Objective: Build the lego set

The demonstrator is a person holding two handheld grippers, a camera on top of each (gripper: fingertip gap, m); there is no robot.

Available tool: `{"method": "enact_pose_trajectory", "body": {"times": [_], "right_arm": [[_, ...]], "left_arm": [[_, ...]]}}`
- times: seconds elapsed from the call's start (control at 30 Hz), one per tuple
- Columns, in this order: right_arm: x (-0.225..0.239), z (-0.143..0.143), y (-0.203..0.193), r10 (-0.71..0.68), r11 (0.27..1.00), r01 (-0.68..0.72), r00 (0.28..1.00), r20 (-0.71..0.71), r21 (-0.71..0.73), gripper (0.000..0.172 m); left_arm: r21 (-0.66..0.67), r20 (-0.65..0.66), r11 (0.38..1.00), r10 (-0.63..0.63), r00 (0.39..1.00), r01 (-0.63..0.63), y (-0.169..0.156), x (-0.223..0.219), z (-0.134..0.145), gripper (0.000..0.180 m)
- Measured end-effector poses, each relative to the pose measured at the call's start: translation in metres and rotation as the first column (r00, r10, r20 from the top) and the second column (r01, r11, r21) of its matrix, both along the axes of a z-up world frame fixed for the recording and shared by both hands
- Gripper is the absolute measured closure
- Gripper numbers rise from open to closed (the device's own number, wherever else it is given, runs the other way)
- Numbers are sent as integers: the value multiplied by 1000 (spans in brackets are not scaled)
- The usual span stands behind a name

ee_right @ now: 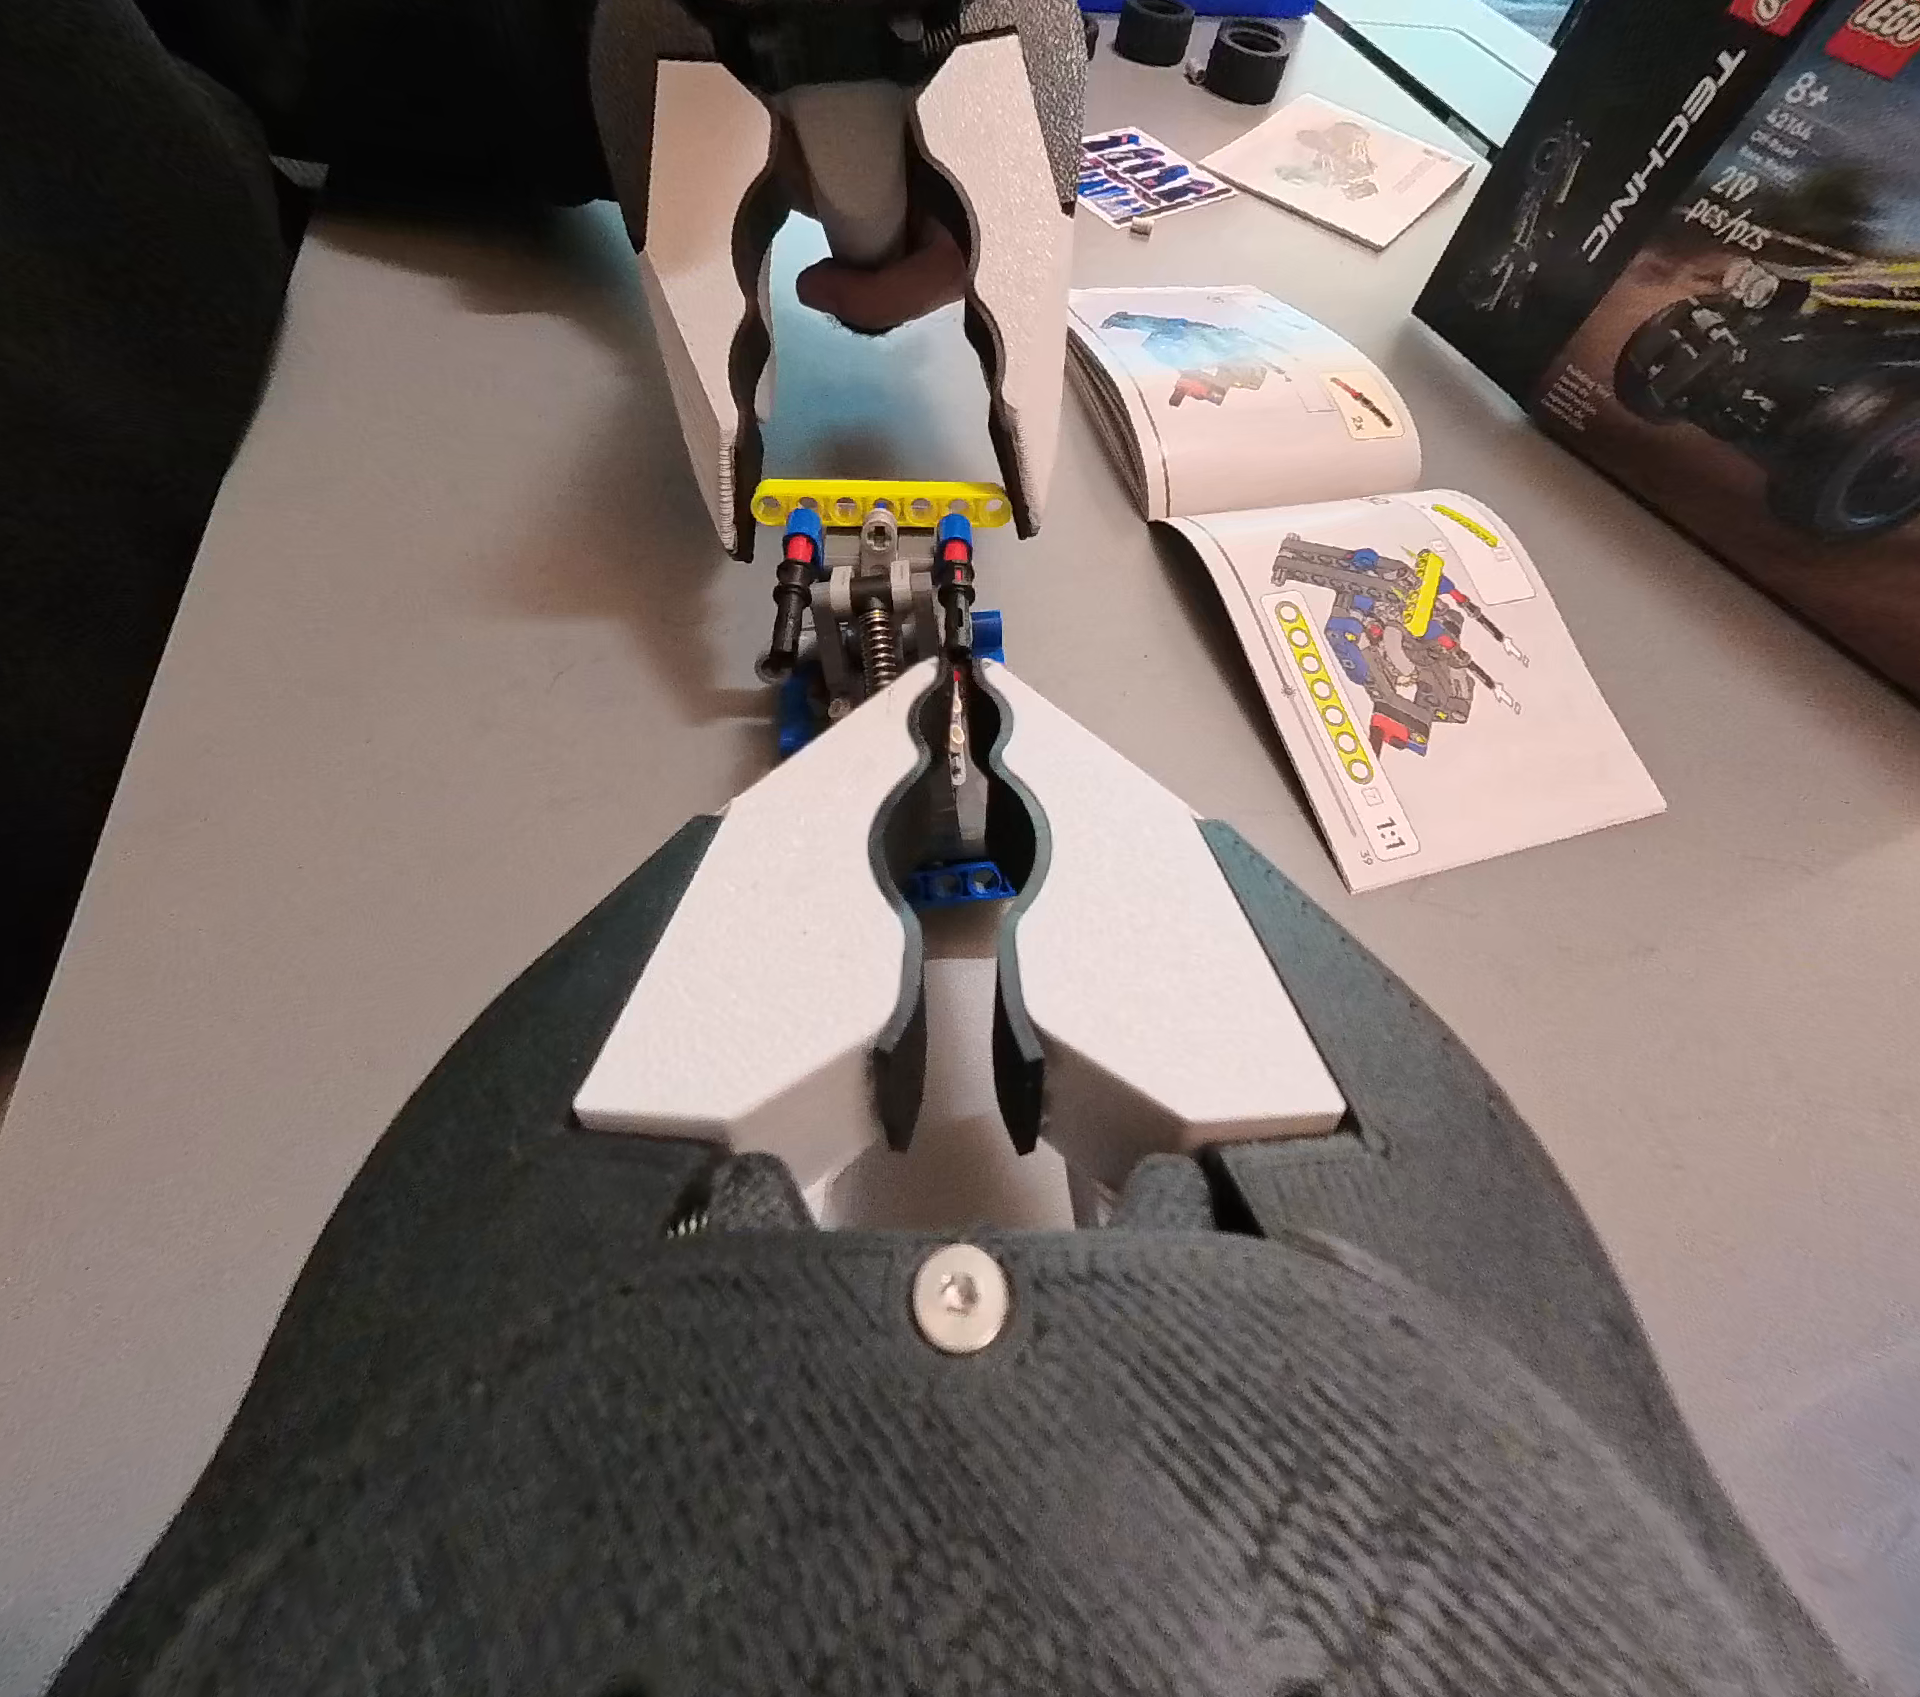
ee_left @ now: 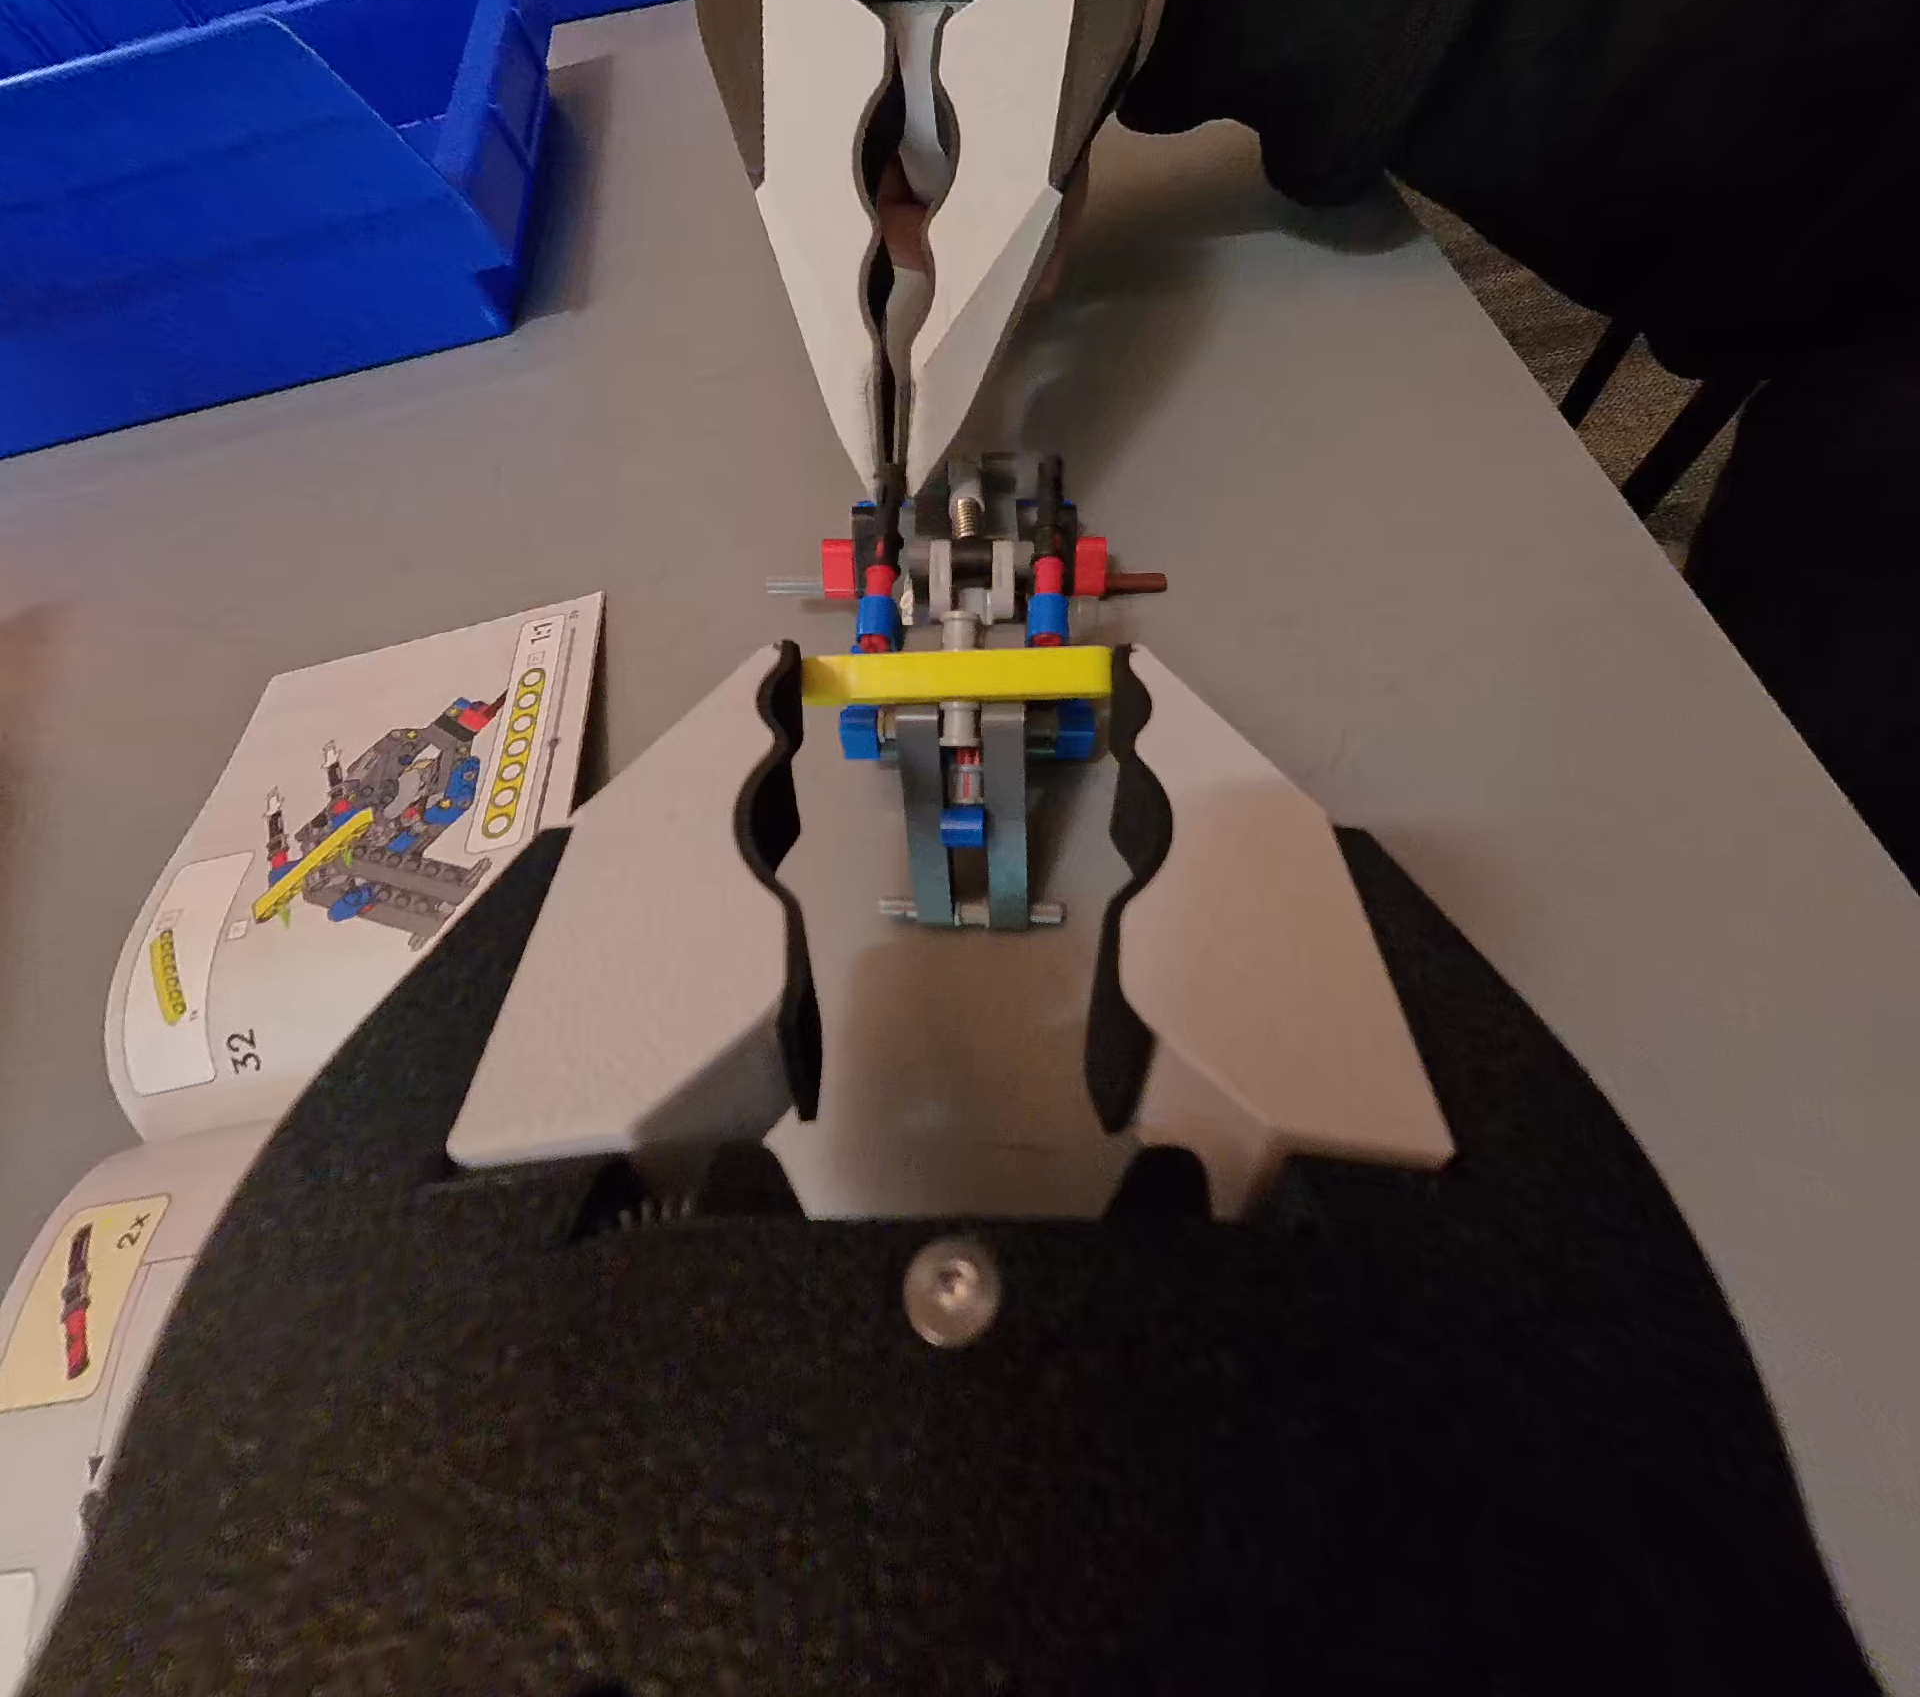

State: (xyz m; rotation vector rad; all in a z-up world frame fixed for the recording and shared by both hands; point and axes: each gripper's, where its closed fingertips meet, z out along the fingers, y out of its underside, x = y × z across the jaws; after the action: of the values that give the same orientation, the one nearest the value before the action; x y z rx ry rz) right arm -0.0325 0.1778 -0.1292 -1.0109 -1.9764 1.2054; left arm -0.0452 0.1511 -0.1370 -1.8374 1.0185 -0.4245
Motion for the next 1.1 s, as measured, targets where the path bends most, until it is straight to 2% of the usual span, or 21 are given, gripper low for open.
{"method": "enact_pose_trajectory", "body": {"times": [0.23,0.33,0.57,0.7,0.8,0.9,1.1], "right_arm": [[0,0,-2,7,1000,-7,1000,-3,-11,172],[2,-1,-5,17,999,-17,1000,6,-38,164],[0,-3,-3,10,1000,-10,1000,7,-30,170],[0,-2,-4,13,999,-13,1000,4,-33,168],[0,2,-4,13,999,-13,1000,-8,-47,167],[-1,1,-3,12,999,-12,1000,1,-44,169],[-4,2,-5,14,999,-14,1000,-12,-35,171]], "left_arm": [[-20,6,1000,-22,1000,22,-3,1,0,122],[-11,51,1000,-10,999,10,-5,-4,8,119],[-43,149,999,35,988,-29,-7,-21,12,131],[-54,163,999,2,987,7,-10,-14,12,118],[-70,130,997,-14,991,23,-10,-7,8,109],[-64,53,998,-11,999,14,-8,-2,0,111],[-58,13,998,6,1000,-5,-4,0,-6,122]]}}
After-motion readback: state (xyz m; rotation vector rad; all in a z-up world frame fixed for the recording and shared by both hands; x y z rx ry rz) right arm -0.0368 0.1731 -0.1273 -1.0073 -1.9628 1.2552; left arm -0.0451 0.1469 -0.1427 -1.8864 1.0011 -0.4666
